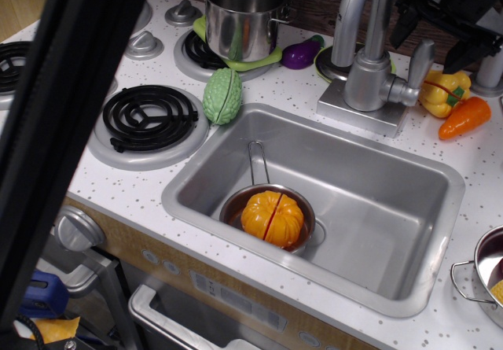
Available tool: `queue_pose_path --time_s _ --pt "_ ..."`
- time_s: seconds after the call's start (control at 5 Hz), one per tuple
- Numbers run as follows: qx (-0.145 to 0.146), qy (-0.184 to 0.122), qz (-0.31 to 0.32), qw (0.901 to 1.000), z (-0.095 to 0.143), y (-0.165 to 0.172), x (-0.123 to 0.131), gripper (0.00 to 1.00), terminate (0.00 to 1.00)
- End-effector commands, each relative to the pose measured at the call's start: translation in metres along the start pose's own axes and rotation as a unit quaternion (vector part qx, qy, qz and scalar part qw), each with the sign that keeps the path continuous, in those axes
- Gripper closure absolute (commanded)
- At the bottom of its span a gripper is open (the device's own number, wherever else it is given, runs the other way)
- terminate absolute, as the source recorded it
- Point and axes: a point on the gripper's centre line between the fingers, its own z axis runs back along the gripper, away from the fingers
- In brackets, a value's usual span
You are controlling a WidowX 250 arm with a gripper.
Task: Turn lever vertical to front
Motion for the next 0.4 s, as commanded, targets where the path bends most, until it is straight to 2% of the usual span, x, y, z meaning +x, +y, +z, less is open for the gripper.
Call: queue_pose_path --time_s 0.0,0.2 --pt "-0.025 -0.024 0.023 0.9991 0.0118 0.0076 0.0179 1.00 0.00" --pt "-0.054 -0.017 0.037 0.9977 0.0086 0.0046 0.0131 1.00 0.00"
